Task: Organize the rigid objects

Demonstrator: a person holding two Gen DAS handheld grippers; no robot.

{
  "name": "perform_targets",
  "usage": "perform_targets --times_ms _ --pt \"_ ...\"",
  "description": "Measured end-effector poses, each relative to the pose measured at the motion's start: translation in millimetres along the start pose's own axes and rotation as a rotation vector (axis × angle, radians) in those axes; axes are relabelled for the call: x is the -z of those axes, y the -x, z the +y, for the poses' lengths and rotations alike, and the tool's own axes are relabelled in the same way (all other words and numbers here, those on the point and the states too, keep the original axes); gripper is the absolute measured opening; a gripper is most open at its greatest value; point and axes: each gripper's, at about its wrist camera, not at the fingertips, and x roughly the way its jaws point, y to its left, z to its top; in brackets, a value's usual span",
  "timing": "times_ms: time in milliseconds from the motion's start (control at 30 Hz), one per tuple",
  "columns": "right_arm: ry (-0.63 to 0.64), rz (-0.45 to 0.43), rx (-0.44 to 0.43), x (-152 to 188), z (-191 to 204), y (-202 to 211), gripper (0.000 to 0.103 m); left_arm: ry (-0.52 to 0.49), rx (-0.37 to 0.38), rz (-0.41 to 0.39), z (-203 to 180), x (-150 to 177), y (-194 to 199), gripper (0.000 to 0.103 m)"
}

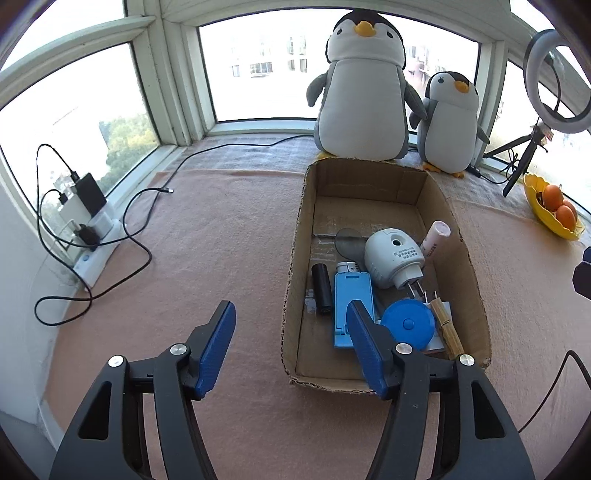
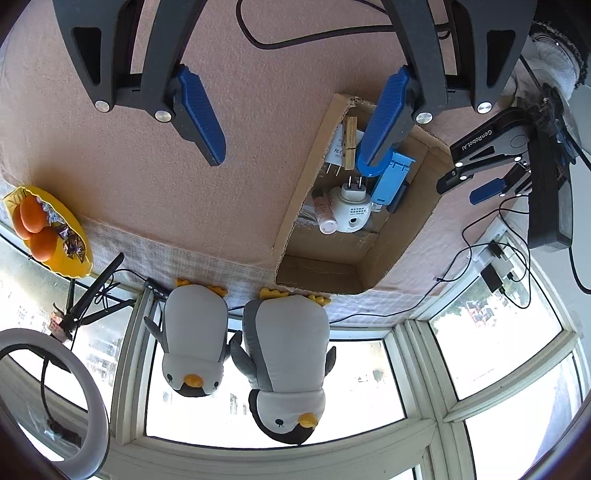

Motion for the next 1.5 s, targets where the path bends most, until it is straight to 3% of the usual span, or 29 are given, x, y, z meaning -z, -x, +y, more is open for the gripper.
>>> perform_targets --times_ms 200,267,533,1500 --pt "-0.050 -0.067 0.069 3.7 -17.5 38.3 0.075 -0.055 0.026 -0.109 -19.1 -4.4 55.9 0.071" --pt "-0.069 -0.084 0.090 6.1 -22.6 49.3 0.080 -0.074 0.025 -0.142 -24.7 -4.4 70.9 0.073" --pt "-0.079 -0.119 0.140 21.7 -25.1 77.0 0.082 -0.097 0.045 -0.206 -36.6 -2.0 105.5 0.081" --pt "-0.054 -0.140 0.163 25.7 -13.9 84.0 0.086 -0.088 0.046 -0.216 -38.0 1.2 114.7 0.081"
